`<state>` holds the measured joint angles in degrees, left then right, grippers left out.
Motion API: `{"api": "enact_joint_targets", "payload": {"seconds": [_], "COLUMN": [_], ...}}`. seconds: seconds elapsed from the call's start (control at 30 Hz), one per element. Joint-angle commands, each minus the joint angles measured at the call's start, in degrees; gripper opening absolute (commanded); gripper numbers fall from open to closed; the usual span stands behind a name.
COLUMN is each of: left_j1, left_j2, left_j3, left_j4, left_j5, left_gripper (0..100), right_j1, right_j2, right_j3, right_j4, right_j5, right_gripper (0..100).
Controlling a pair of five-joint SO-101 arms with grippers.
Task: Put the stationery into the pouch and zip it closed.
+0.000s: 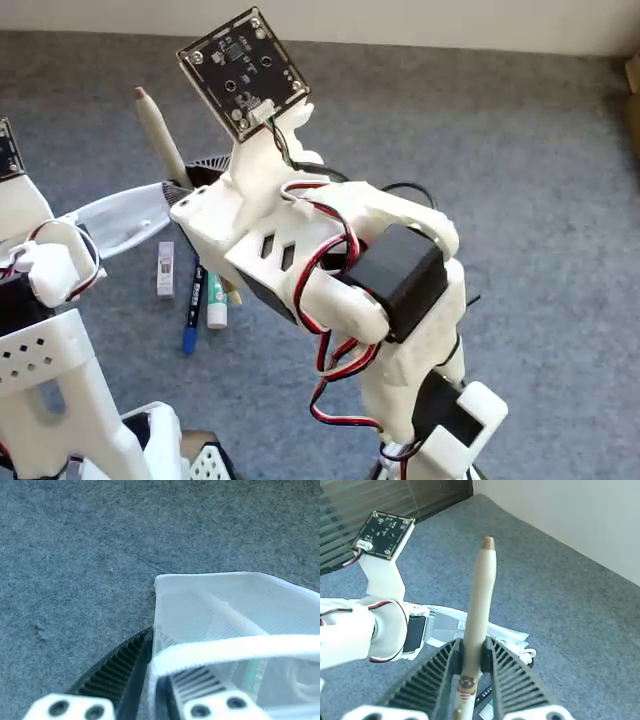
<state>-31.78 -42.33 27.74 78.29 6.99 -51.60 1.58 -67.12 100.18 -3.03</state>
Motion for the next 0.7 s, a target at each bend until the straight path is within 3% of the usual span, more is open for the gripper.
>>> {"api": "enact_joint_targets", "payload": {"seconds": [0.0,0.2,0.37,0.67], "left_j1": [-1.1,-1.1,-1.1,-1.1], "left_j2": [1.1,1.1,1.1,1.1], "left_j3": [1.0,1.0,1.0,1.0], "left_j4": [-0.6,-0.6,-0.6,-0.6], "left_j5": [0.4,0.4,0.4,0.4], "left_gripper": [1,1,1,1], "right_j1": [-1.7,-4.3,-4.4,-4.2], "right_j2": [-2.8,-7.4,-13.9,-22.3], "right_j3": [-0.3,1.4,11.4,23.4], "right_j4": [0.9,1.0,0.5,-9.9], "right_j5": [-0.6,0.2,4.6,4.6], "right_gripper": [0.4,0.4,0.4,0.4]}}
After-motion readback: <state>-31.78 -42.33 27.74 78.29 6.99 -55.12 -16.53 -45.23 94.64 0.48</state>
